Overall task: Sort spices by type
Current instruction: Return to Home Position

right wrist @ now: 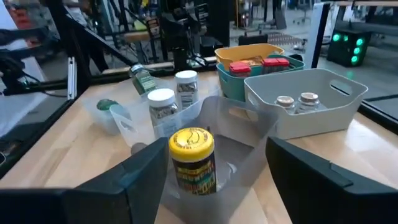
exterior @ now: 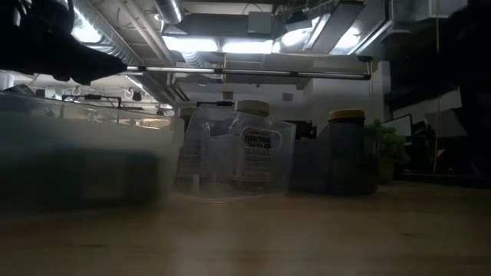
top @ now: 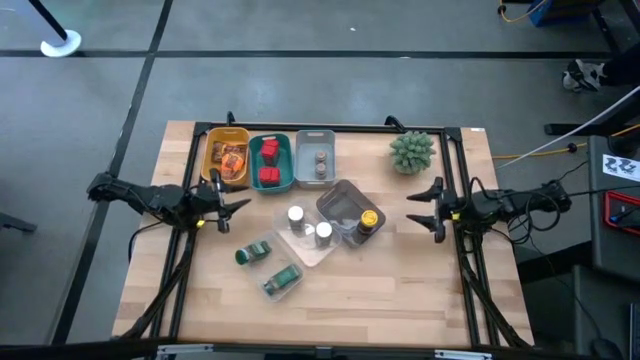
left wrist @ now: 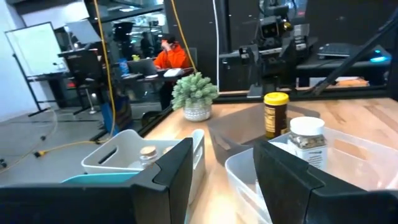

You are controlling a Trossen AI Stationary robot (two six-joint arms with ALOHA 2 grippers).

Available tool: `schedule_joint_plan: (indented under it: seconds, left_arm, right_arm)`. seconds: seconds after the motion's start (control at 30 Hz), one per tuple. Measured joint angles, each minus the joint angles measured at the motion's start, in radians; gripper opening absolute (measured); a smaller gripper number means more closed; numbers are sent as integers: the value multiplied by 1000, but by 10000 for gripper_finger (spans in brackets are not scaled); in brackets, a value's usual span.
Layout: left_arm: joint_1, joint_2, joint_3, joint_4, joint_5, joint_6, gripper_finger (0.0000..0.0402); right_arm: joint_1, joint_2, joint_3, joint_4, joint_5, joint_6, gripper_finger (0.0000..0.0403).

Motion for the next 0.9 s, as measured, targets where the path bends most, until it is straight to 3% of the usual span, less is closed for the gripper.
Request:
schedule_joint_plan:
  seconds: [0.27, 0.47, 0.73, 0.9]
  left_arm:
    - [18, 5, 0, -1, -2, -24, 155]
    - [18, 6, 0, -1, -2, -25, 155]
    - [18, 6, 0, 0, 0, -33, 155]
    - [18, 6, 0, 0, 0, -33, 155]
  right_arm:
    - [0, 17, -66, 21, -99, 0, 269]
    - [0, 11, -67, 27, -106, -85, 269]
    - [0, 11, -130, 269, -220, -221, 269]
    - [-16, 26, -157, 341, -212, -251, 269]
